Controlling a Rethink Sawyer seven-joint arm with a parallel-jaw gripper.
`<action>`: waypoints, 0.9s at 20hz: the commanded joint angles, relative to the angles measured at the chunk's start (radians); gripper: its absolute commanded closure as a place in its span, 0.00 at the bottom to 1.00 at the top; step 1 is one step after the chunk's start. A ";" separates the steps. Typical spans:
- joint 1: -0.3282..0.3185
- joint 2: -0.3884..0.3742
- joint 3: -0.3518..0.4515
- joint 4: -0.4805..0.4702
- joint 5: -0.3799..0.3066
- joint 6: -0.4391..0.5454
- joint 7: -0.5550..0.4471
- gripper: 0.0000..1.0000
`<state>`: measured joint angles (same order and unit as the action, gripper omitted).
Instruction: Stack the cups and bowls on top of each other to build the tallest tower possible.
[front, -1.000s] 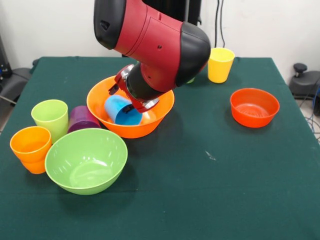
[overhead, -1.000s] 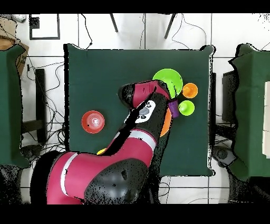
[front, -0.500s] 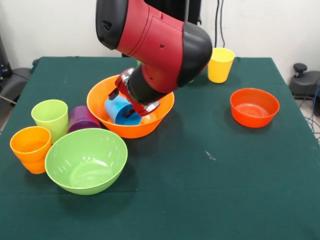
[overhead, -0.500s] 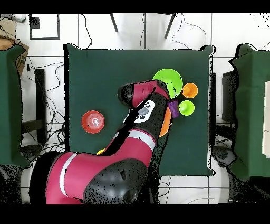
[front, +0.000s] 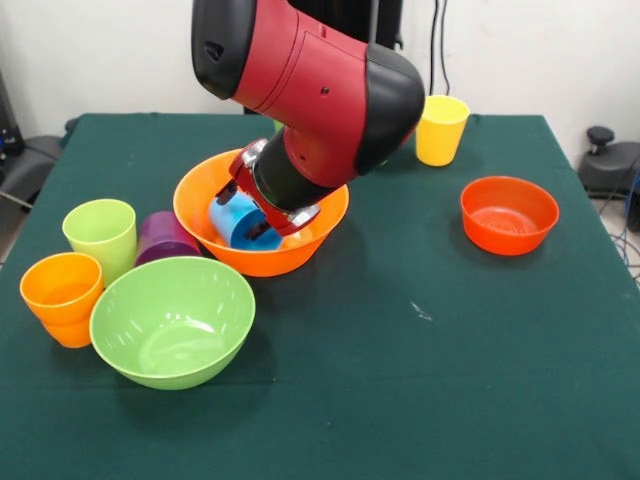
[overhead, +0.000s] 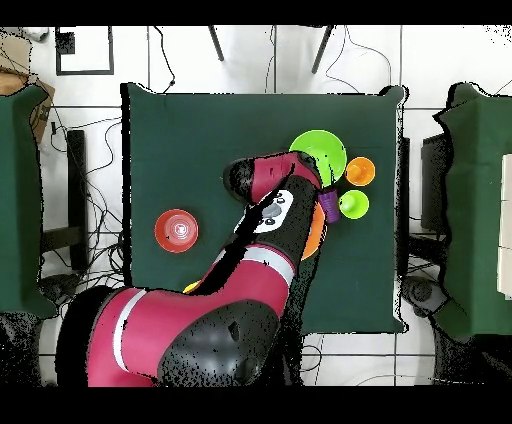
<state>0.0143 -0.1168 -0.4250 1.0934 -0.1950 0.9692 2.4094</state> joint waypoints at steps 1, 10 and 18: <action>-0.006 0.022 0.110 0.048 -0.034 -0.069 -0.035 0.00; -0.002 0.023 0.108 0.049 -0.034 -0.070 -0.029 0.00; -0.001 0.023 0.111 0.047 -0.041 -0.059 -0.039 1.00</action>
<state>0.0120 -0.1237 -0.4304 1.0943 -0.2037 0.9698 2.4092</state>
